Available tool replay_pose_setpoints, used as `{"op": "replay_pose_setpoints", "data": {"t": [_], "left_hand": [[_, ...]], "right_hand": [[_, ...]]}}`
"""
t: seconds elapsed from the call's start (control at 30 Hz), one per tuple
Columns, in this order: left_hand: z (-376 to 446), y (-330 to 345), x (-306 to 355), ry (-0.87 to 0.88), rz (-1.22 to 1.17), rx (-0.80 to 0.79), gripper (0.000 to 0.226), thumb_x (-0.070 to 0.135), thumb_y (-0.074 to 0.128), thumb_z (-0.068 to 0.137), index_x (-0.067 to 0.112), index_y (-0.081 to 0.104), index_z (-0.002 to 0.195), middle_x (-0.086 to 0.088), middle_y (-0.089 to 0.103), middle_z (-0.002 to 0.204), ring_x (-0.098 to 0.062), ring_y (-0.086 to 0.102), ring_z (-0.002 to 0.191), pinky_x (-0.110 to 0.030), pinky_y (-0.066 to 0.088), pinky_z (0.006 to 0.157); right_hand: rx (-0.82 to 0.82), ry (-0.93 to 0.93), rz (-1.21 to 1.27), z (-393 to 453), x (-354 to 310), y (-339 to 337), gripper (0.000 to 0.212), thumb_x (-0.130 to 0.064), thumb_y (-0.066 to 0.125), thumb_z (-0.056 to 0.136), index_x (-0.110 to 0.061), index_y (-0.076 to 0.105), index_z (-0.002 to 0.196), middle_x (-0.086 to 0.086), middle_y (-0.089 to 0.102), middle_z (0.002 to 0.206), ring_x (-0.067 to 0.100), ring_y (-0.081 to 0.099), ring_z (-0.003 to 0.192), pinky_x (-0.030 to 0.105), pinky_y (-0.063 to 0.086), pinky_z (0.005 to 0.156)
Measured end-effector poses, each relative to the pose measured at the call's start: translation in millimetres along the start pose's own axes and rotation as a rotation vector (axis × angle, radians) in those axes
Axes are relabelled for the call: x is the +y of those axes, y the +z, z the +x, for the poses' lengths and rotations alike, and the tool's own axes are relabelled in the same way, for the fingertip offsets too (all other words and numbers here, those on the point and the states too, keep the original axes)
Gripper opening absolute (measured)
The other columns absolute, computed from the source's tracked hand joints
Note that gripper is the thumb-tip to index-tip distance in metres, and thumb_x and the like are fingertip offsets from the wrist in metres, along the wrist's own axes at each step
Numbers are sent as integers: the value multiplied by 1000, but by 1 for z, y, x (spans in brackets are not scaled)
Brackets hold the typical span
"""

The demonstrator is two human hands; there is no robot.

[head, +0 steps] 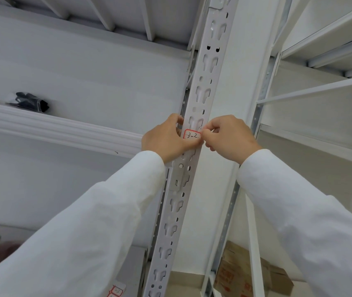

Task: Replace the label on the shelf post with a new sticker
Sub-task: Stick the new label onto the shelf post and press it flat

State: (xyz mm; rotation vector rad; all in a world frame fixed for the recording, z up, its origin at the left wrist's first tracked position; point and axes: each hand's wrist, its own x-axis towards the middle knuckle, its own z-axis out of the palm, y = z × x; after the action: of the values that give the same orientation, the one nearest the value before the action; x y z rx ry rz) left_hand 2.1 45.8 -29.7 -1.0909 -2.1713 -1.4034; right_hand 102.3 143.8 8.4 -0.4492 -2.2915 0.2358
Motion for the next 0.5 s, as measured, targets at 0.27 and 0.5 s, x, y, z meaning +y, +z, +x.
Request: {"op": "replay_pose_setpoints", "data": {"t": [0.27, 0.5], "left_hand": [[0, 3, 4, -25, 22, 26, 57, 65, 61, 72, 28, 48, 114, 8, 69, 100, -18, 65, 94, -30, 42, 71], [1, -2, 6, -58, -20, -32, 49, 58, 62, 74, 29, 48, 112, 10, 67, 96, -16, 63, 94, -30, 41, 72]], "right_hand": [[-13, 2, 63, -5, -3, -6, 21, -26, 51, 81, -20, 70, 74, -2, 70, 69, 23, 67, 77, 40, 57, 74], [255, -25, 138, -5, 3, 2, 12, -37, 55, 81, -26, 58, 83, -4, 65, 70, 20, 62, 75, 27, 44, 62]]}}
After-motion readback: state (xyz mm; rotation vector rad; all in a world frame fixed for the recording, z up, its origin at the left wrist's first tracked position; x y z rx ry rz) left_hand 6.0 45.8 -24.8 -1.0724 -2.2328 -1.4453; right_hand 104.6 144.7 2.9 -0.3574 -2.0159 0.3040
